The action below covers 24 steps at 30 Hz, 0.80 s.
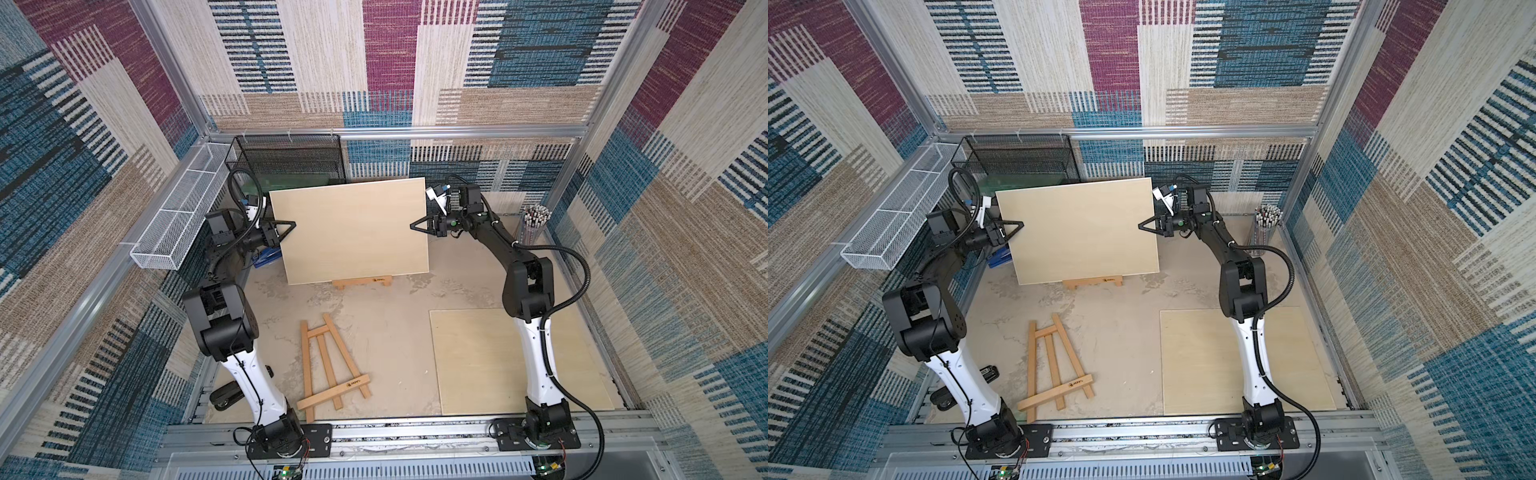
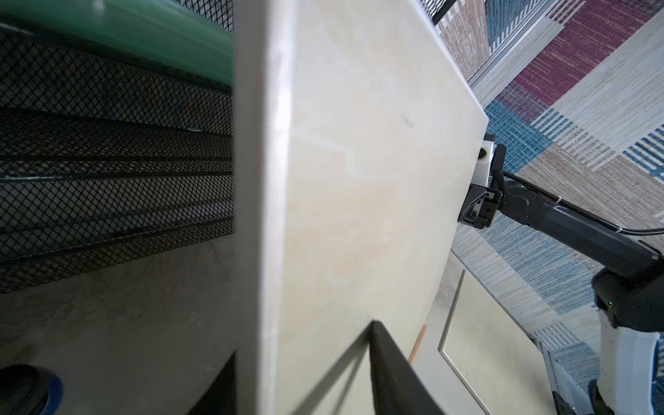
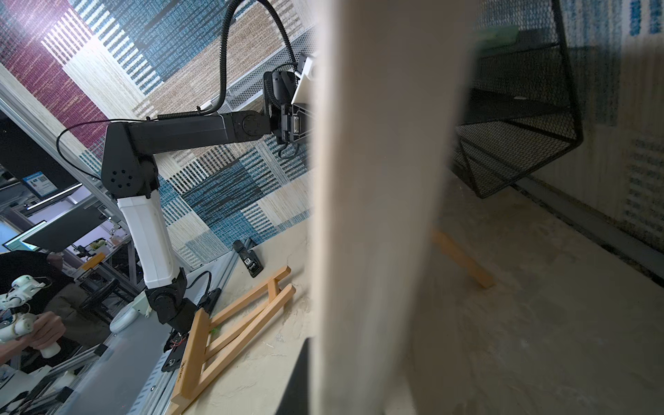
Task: Disassemble the easel
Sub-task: Pick up the drawing board from the easel.
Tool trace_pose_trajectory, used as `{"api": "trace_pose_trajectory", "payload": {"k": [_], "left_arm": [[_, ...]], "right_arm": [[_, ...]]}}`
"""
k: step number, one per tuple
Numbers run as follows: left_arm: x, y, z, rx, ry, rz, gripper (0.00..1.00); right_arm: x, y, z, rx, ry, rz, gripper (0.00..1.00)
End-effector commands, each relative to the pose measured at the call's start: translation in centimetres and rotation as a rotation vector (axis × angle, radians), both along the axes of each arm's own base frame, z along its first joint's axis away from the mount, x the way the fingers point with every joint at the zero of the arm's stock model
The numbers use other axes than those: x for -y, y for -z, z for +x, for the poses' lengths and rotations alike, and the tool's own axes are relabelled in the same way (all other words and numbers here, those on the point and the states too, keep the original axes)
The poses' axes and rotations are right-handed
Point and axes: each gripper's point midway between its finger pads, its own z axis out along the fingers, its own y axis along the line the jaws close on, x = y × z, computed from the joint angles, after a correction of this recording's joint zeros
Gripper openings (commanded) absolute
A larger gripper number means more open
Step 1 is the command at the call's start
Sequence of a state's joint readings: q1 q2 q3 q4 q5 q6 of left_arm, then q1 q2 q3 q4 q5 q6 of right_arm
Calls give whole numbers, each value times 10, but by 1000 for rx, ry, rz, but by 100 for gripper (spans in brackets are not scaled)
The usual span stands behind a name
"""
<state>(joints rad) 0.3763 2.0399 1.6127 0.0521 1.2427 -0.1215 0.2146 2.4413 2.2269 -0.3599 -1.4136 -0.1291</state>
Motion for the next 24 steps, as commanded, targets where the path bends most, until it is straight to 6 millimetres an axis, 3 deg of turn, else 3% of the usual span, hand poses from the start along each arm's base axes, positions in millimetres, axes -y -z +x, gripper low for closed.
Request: {"api": "trace_pose_trajectory", "payload": {"k": [1,13,18,24], "left_arm": [[20,-27,-11,-5,104,-102,27],[28,-36,-13,52,77,-61,0],[34,-35,-16,71,63,-35,0],[40,-55,-22,113,54,-11,0]], "right_arm": [[-14,-14,-21,22,-84,35,8],[-13,-10,-4,95,38,-51,0],[-14,-8,2,124,74,-82,0],[-8,-21,-1,130,96,-96,0]]}}
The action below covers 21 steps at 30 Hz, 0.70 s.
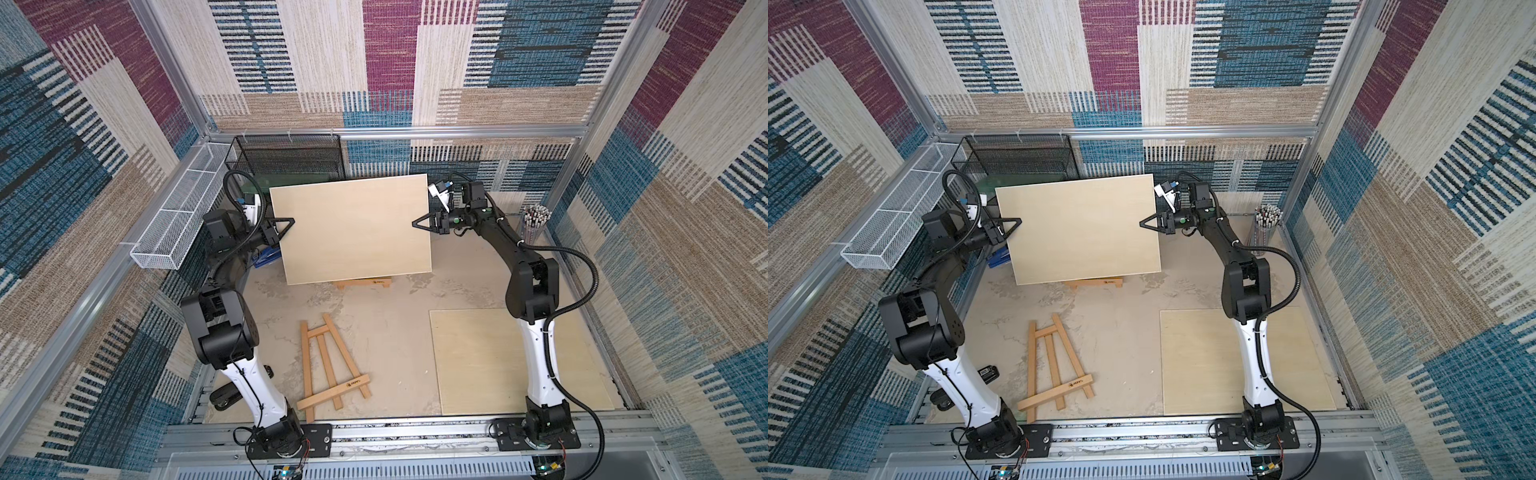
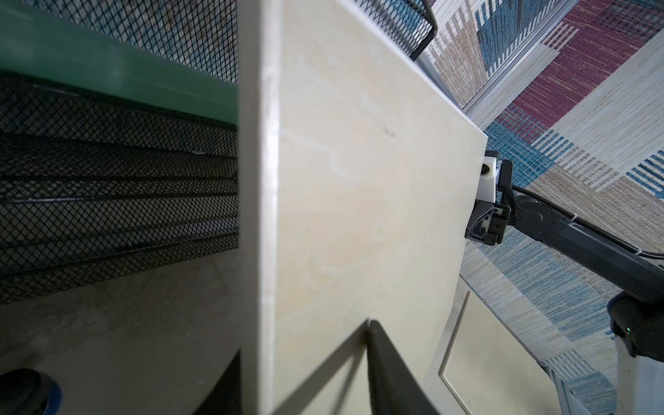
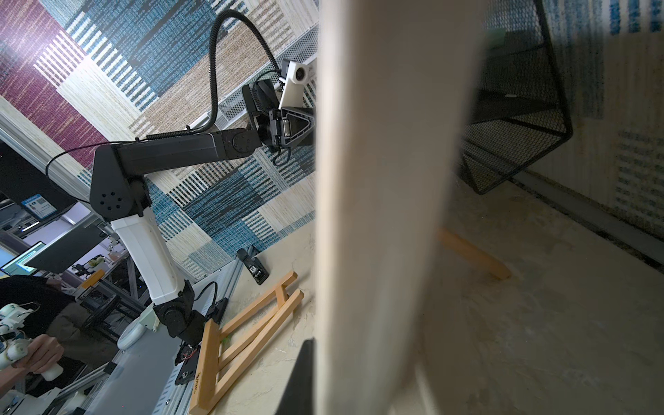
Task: Disassemble the easel
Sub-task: Pick up the drawing board from the easel.
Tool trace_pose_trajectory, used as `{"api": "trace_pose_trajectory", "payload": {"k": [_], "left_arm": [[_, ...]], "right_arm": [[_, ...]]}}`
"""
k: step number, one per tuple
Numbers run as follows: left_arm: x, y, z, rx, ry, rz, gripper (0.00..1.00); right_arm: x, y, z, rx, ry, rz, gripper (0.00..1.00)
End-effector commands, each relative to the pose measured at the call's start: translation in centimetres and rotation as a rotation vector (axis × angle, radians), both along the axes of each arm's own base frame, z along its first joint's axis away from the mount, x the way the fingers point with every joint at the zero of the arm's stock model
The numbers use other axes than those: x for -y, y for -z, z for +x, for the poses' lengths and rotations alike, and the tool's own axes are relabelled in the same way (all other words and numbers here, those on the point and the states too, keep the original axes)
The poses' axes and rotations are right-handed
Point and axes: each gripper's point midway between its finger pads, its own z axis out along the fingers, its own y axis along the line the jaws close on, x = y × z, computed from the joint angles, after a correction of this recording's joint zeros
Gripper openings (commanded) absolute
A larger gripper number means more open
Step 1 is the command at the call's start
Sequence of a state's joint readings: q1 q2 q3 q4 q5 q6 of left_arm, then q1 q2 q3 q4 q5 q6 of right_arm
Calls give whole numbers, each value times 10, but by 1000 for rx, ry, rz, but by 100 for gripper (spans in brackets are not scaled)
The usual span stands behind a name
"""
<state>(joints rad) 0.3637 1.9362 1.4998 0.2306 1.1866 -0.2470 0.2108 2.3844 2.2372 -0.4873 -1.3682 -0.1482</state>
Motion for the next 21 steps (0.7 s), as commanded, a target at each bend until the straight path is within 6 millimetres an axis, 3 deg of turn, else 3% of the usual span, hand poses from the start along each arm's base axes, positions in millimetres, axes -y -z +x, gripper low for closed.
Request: {"api": "trace_pose_trajectory", "payload": {"k": [1,6,13,21], "left_arm": [[35,-33,-14,64,110,-2,0],[45,-49,-21,76,122,8,0],[65,-51,-40,34,147,-11,0],[90,-33,-73,-70,136,40,0]], "right_arm": [[-11,-4,4,156,55,-66,0],[-3,-14,-13,127,55,-71,0],[9,-15,-43,34,73,-121,0],[36,-23,-81,-93,138,-148,0]]}}
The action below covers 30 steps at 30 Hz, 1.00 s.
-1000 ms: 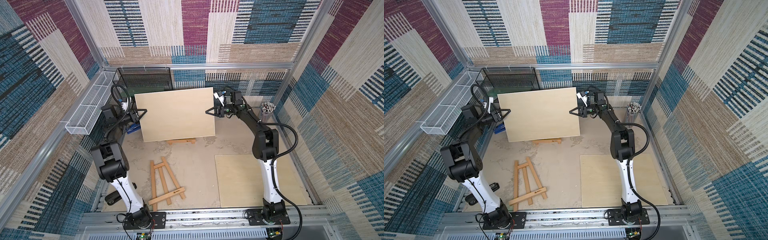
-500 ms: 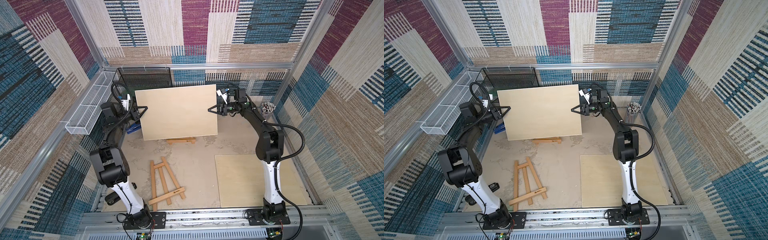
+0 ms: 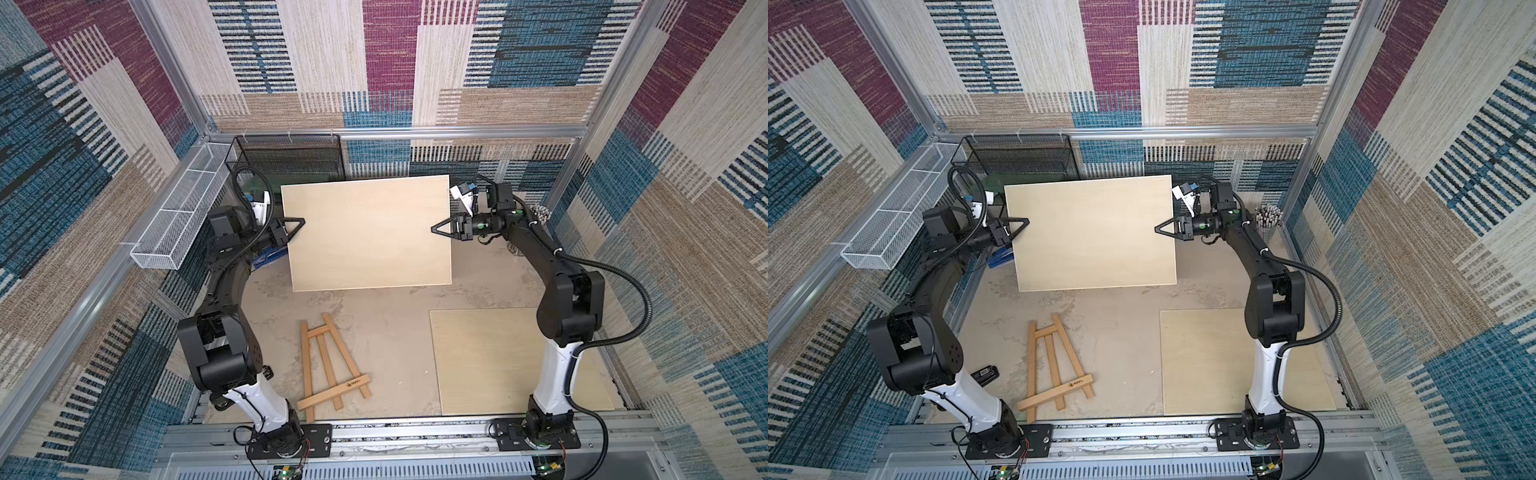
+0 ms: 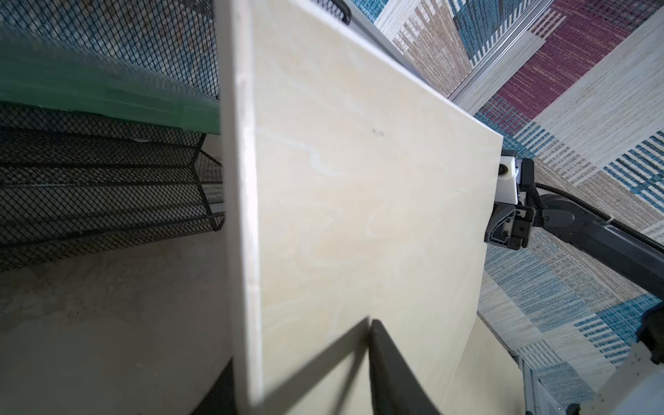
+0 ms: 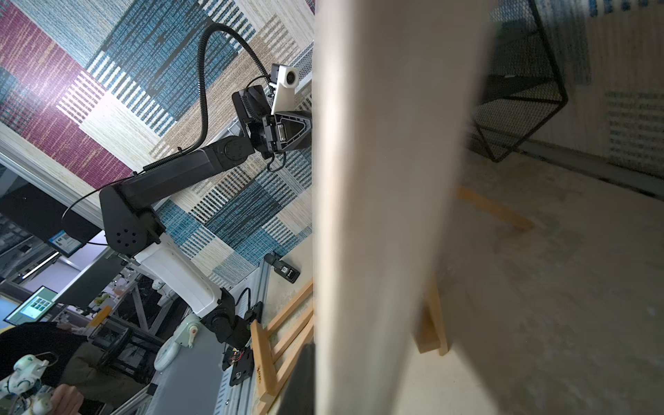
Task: Disassemble the easel
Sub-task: Pick up the drawing board from the easel, then place the drawing board on the drawing board.
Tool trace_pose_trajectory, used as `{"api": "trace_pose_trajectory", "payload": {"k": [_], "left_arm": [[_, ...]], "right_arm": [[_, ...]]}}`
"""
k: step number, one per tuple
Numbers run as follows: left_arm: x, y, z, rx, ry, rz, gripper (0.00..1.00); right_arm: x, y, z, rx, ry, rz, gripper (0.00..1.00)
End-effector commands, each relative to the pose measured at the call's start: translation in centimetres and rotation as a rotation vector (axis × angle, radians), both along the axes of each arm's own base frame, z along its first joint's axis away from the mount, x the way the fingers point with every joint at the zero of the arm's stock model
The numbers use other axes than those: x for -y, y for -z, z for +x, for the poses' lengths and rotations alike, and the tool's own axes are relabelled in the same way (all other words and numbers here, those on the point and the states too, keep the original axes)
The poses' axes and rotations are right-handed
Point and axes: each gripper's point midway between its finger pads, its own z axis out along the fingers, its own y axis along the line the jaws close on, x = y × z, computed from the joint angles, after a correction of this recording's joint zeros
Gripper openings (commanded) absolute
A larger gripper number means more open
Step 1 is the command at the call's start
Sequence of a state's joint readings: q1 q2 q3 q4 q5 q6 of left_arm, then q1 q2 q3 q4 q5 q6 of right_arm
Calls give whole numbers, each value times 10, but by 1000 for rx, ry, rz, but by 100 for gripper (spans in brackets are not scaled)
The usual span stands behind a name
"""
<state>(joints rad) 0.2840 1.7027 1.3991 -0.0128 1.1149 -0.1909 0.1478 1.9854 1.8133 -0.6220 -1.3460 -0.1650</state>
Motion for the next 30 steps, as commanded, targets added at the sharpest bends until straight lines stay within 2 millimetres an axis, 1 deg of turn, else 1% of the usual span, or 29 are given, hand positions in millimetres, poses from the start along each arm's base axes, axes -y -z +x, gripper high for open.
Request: {"api": "trace_pose_trajectory", "payload": {"k": [1,5,8,12,17,21,25,28,30], "left_arm": [[41,-3,-28,-10,116,15,0],[51,-2,-47,-44,117,12,0],[61,2,-63,-79,129,12,0],[78,13,-84,-127,157,-4,0],[100,29,-106,-183,191,-8,0],[109,40,-120,-221,209,-17,0],[114,46,-131,-243,228,-30,0],[117,48,-139,-260,252,-51,0],[118,51,-145,-270,256,-57,0]], "right_arm": [[-7,19,-9,20,67,-123,0],[9,26,-34,-51,111,-160,0],[25,34,-53,-108,154,-189,0],[51,53,-78,-198,228,-227,0],[81,75,-99,-274,313,-258,0],[91,89,-110,-301,362,-284,0],[92,101,-121,-347,369,-294,0],[94,109,-126,-374,383,-308,2],[95,114,-129,-394,390,-320,8]]}}
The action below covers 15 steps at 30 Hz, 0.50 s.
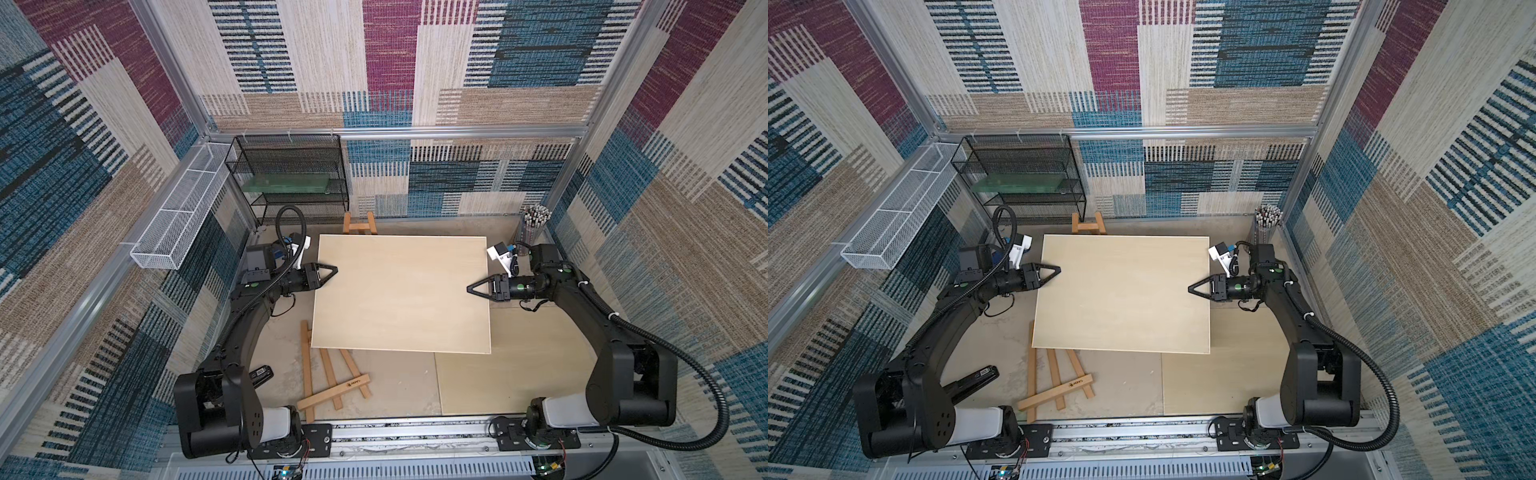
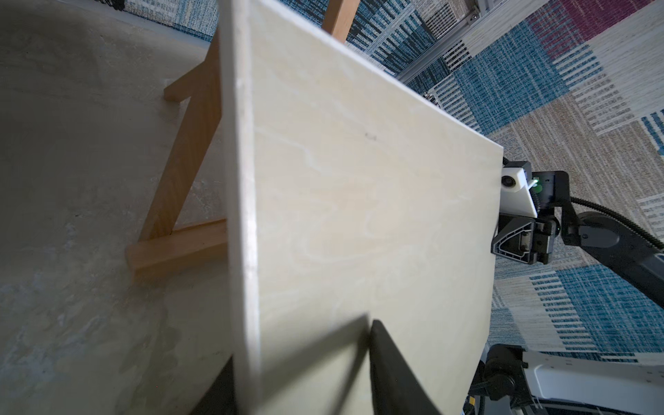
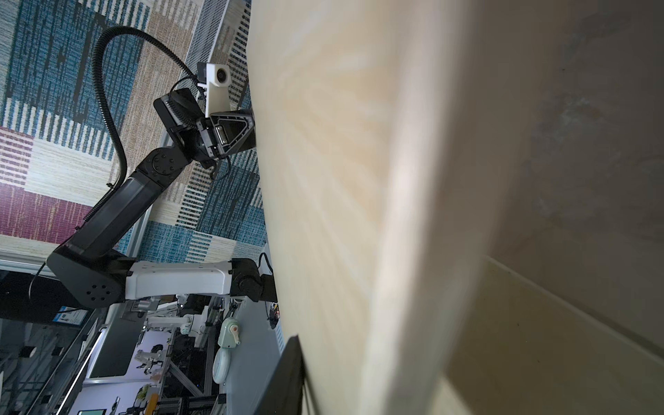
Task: Disassemble the easel
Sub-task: Place the drawing board on the drawing board.
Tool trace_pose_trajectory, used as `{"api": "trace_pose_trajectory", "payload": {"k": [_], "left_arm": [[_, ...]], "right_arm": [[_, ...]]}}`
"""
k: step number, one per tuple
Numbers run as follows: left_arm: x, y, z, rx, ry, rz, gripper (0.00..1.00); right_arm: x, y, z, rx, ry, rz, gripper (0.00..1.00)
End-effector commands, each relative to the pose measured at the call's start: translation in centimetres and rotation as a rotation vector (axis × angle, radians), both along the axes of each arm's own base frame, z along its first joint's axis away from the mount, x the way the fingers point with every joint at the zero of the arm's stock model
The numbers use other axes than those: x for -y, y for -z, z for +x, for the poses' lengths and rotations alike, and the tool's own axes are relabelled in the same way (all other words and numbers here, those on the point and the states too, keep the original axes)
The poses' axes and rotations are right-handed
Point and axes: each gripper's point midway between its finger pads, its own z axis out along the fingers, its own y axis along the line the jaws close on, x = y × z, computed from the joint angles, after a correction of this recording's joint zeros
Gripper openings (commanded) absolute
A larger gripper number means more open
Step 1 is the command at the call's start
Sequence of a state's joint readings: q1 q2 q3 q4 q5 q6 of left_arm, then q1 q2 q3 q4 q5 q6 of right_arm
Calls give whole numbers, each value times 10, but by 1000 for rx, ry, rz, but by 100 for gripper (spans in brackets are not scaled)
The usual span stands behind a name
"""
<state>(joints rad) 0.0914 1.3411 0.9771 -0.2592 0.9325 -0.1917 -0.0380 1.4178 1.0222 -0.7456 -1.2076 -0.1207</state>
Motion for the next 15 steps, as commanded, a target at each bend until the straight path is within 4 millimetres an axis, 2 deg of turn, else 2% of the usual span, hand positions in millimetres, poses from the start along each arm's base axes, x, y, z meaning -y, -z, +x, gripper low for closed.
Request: {"api": "trace_pose_trajectory", "payload": {"k": [1,3,8,15], "left_arm": [[36,-25,-34,39,206,-130,0],[37,-23,-39,34,210,-136,0],[40,-15,-52,-4,227,-165,0],[42,-6,-59,-32,234,-192,0]], "right_arm": [[13,37,6,-43,85,-210,10],[14,41,4,-59,90,-216,13],[18,49,0,-90,110,-219,30],[25,49,-2,-104,140,-193,42]]}}
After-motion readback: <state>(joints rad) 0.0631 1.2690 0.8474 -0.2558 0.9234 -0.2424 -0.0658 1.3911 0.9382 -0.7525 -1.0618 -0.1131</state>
